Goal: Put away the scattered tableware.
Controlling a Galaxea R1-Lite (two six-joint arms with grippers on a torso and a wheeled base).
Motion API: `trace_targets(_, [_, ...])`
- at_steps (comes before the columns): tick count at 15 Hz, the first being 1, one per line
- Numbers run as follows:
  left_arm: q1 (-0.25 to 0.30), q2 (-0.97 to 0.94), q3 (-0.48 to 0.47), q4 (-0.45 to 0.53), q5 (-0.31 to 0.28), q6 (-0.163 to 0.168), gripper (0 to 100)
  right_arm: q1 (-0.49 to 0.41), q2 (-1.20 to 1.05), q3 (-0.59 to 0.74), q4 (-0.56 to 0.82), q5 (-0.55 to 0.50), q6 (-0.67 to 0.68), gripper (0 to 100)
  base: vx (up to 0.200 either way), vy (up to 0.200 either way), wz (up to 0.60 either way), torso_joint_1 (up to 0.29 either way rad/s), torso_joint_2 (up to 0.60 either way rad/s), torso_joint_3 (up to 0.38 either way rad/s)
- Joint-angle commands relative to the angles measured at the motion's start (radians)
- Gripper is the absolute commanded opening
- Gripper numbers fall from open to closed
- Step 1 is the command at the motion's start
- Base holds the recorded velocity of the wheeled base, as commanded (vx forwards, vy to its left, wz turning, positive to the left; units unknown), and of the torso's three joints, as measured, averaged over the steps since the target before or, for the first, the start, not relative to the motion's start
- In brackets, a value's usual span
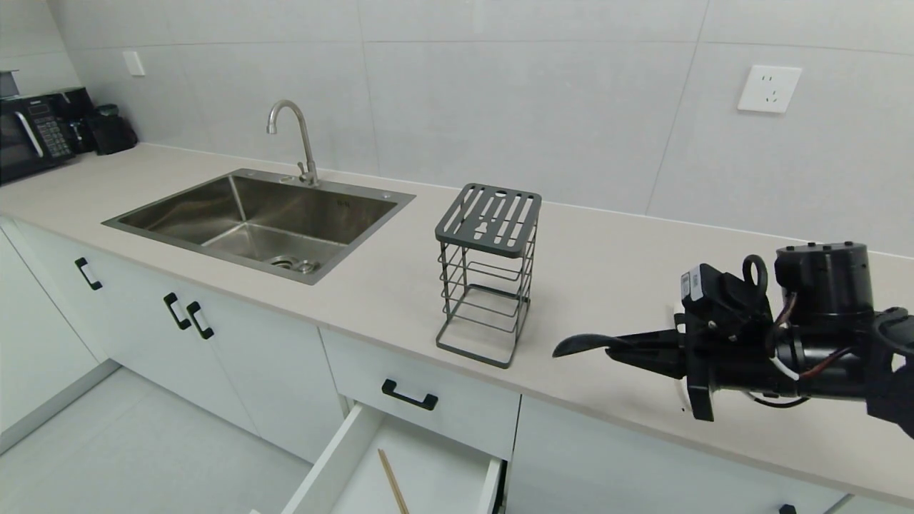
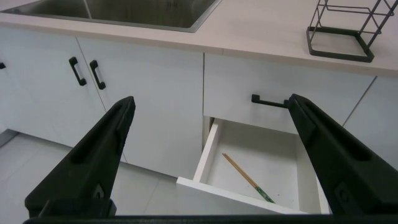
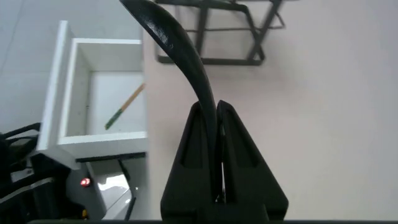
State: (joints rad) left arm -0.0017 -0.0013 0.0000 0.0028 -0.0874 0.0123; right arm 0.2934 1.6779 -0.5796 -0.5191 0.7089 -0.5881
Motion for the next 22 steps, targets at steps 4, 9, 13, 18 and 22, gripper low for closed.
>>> trace_targets(4, [0.000, 0.001, 0.000, 0.000, 0.000, 0.000, 100, 0.262, -0.130, 0.003, 0.057, -0.106, 0.163, 0, 0.000, 0.000, 0.00, 0.000, 0.00, 0.000])
trace_targets(9, [0.000, 0.001, 0.000, 0.000, 0.000, 0.000, 100, 0.586, -0.035, -0.098, 0.037, -0.465, 0.476, 0, 0.000, 0.000, 0.00, 0.000, 0.00, 0.000])
trace_targets(13, [0.000, 0.001, 0.000, 0.000, 0.000, 0.000, 100, 0.707, 0.112, -0.160, 0.036, -0.675, 0.576, 0, 0.000, 0.000, 0.00, 0.000, 0.00, 0.000])
trace_targets(18, [0.000, 0.001, 0.000, 0.000, 0.000, 0.000, 100, 0.764, 0.212, -0.220, 0.041, -0.689, 0.534, 0, 0.000, 0.000, 0.00, 0.000, 0.00, 0.000])
trace_targets(22, [0.000, 0.001, 0.000, 0.000, 0.000, 0.000, 100, 0.751, 0.316, -0.359, 0.031, -0.687, 0.510, 0, 0.000, 0.000, 0.00, 0.000, 0.00, 0.000])
